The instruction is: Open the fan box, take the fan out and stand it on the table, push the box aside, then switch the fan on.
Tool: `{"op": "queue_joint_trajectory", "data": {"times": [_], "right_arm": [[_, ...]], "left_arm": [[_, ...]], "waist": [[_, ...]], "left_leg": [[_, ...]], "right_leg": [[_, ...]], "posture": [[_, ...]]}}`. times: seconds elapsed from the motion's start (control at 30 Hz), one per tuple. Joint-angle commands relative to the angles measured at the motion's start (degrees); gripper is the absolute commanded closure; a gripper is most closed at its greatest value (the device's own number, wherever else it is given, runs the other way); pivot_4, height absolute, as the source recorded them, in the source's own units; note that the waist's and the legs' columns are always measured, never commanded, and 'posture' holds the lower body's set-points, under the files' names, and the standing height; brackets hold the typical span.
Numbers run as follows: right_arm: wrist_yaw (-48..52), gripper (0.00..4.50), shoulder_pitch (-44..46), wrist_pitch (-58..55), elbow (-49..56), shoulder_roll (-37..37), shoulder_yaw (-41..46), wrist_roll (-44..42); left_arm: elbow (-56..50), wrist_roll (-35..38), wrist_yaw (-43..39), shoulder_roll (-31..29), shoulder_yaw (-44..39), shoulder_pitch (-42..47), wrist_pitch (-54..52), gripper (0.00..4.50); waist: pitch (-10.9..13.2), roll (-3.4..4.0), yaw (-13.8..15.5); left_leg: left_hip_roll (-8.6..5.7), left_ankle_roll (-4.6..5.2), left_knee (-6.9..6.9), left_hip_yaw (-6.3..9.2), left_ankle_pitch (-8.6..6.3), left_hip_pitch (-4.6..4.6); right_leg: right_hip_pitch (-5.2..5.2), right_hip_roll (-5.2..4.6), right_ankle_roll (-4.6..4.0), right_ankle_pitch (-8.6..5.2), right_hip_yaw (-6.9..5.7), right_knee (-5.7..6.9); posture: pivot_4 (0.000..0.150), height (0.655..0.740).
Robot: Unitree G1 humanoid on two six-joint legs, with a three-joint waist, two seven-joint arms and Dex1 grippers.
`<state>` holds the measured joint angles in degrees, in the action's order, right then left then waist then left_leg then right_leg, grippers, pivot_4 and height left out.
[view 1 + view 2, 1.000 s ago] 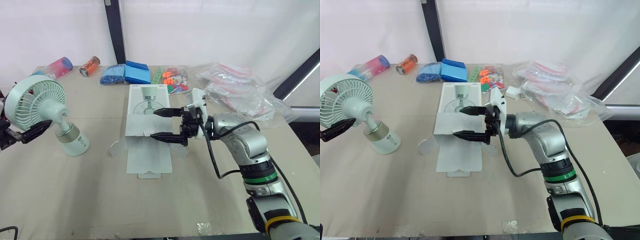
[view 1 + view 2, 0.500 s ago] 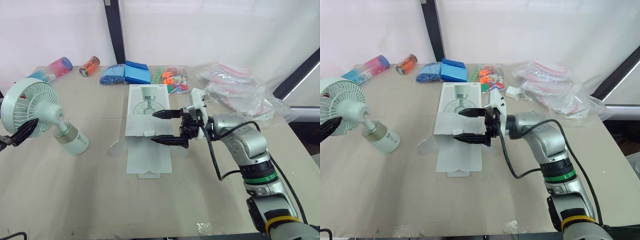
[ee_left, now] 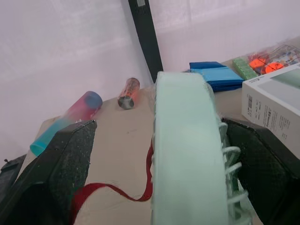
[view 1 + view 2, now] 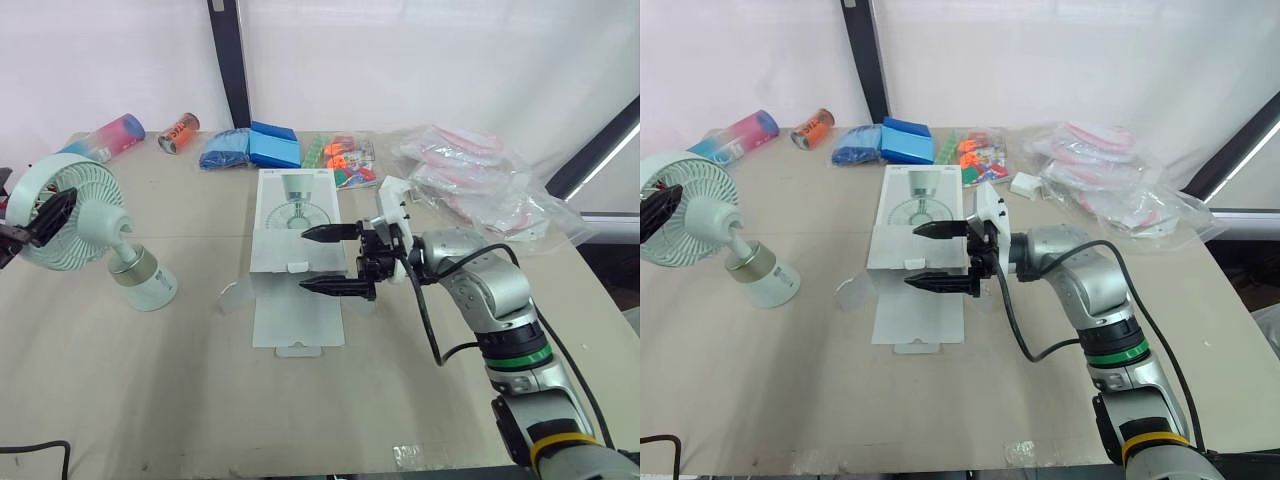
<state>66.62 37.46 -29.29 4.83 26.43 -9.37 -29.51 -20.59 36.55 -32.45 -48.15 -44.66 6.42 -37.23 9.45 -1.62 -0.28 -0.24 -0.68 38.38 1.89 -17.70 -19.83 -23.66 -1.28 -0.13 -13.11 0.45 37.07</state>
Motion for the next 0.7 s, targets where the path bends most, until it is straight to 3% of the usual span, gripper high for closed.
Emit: {"op": "queue_joint_trajectory", "data": {"times": [0.03,0.23,0.5,0.7], "right_arm": [[0.1,0.0,-0.1,0.3,2.6,0.4,0.8,-0.8],[-0.1,0.0,-0.4,-0.1,3.2,0.8,1.2,-1.1],[-1.2,0.0,0.3,-0.3,2.0,0.8,1.7,-0.6],[-2.0,0.0,0.4,-0.3,1.9,0.9,1.7,-0.5]], "left_arm": [[-1.0,3.7,1.2,-0.2,-1.7,2.1,-1.6,0.03],[-2.7,7.0,2.6,1.3,-2.5,2.3,-0.9,0.03],[-9.0,18.2,5.8,4.9,-3.4,5.4,0.1,0.03],[-13.5,26.1,7.5,3.3,-1.0,6.1,-1.1,0.03]], "waist": [[0.0,0.0,-0.1],[0.0,0.0,-0.6],[0.0,-0.05,-0.7],[0.0,-0.06,-0.8]], "left_leg": [[0.0,0.0,0.0,0.0,0.0,0.0],[0.0,0.0,0.0,0.01,0.0,0.0],[-0.01,-0.02,0.02,0.03,0.0,-0.02],[-0.03,-0.03,0.03,0.04,0.01,-0.02]], "right_leg": [[0.0,0.0,0.0,0.0,0.0,0.0],[0.01,0.0,0.01,0.0,0.0,0.0],[0.02,0.0,0.03,0.02,0.0,0.0],[0.03,0.0,0.03,0.02,-0.01,0.0]], "posture": [[0.15,0.74],[0.15,0.74],[0.15,0.74],[0.15,0.74]]}}
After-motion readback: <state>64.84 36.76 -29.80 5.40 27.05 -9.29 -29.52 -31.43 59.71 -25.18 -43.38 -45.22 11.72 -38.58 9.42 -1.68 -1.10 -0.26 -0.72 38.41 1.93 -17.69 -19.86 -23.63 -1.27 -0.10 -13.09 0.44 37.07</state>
